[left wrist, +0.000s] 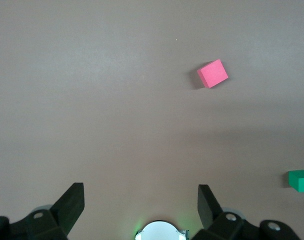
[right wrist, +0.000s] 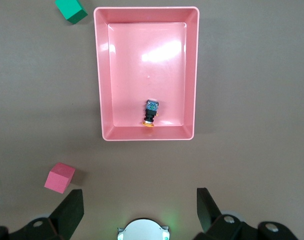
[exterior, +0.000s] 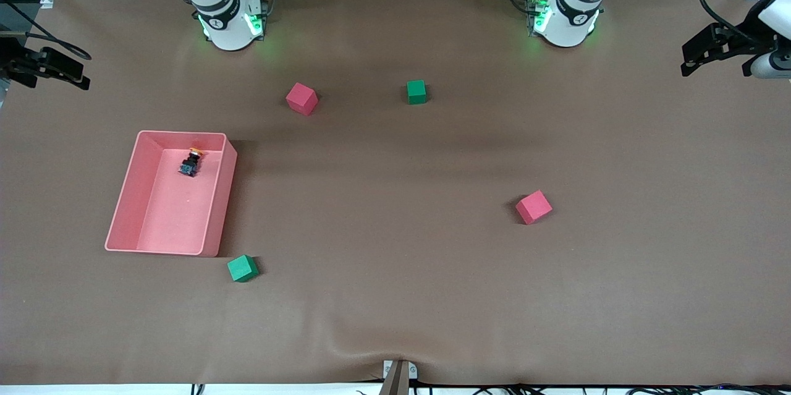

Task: Place and upright button with both arms
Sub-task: 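Reach the right gripper into the pink tray and grasp the button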

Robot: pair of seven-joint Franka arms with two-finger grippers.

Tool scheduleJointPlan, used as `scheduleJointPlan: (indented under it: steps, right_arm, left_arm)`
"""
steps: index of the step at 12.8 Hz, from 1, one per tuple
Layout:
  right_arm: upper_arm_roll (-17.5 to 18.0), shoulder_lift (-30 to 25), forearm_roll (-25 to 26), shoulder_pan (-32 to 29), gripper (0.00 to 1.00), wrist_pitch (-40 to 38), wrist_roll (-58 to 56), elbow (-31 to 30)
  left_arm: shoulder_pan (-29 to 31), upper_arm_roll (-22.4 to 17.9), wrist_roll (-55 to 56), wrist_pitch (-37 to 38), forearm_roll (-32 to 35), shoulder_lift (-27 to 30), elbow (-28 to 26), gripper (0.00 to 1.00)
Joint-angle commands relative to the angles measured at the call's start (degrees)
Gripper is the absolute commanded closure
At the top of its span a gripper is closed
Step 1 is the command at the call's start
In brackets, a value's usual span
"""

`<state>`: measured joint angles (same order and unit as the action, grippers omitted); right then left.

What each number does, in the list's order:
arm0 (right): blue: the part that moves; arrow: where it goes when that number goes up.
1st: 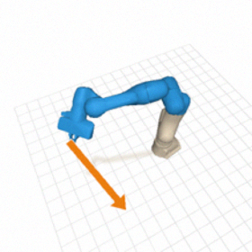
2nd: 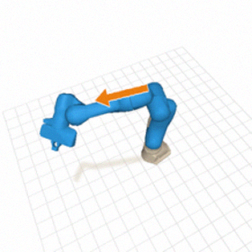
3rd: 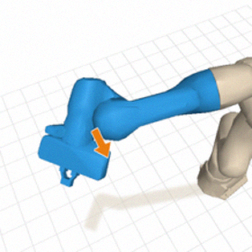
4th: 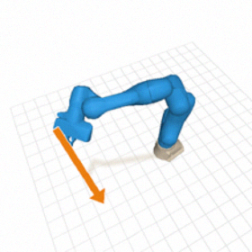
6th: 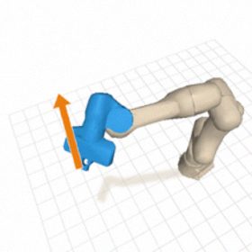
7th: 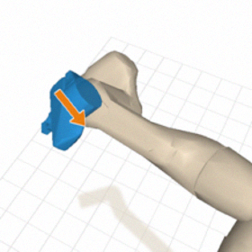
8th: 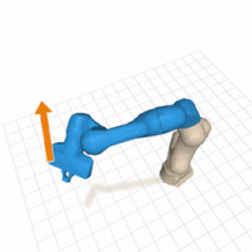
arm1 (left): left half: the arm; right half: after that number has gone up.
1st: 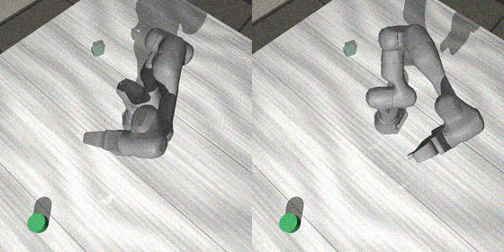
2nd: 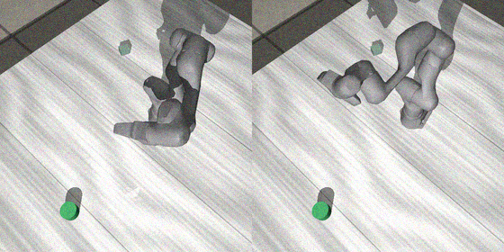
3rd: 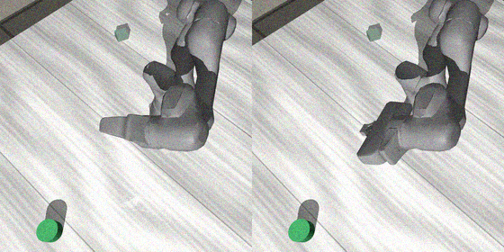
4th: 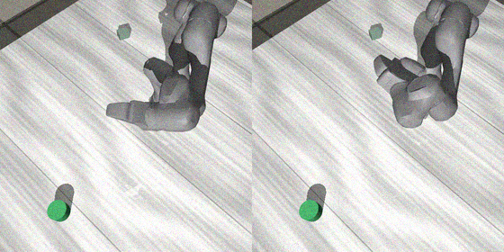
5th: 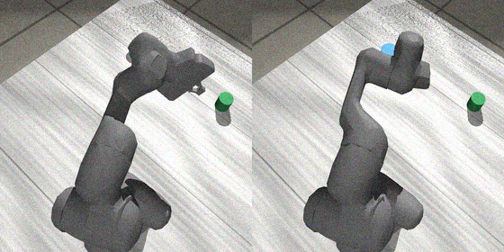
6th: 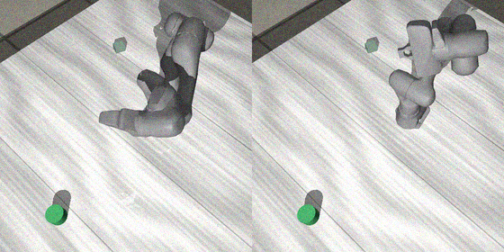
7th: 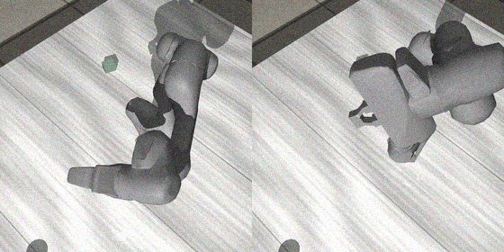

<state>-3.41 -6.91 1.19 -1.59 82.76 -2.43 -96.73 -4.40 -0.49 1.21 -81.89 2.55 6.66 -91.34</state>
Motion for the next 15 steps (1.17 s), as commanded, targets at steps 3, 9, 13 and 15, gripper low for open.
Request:
scheduleJointPlan:
  steps: [3, 9, 13, 15]
  right_arm:
    - [-0.8, -2.1, -5.9, -1.2, 0.00, -0.8, -0.4, -0.6]
    - [-0.5, 3.4, -5.2, -0.3, 0.00, -0.2, 0.4, -2.8]
    - [-0.6, 6.6, -5.1, 0.6, 0.00, 14.6, 0.4, -13.3]
    - [-0.6, 7.3, -5.1, -0.5, 0.00, 23.6, 0.4, -21.1]
  left_arm:
    - [0.4, -0.2, -1.2, 1.1, -1.1, -1.3, 2.0, 0.00]
    - [0.3, 0.1, -2.6, 1.9, -0.4, -1.6, 2.2, 0.00]
    - [0.3, 0.1, -3.3, 1.8, -0.4, -1.7, 2.9, 0.00]
    - [0.3, 0.2, -2.6, 1.6, -1.3, -2.0, 2.9, 0.00]
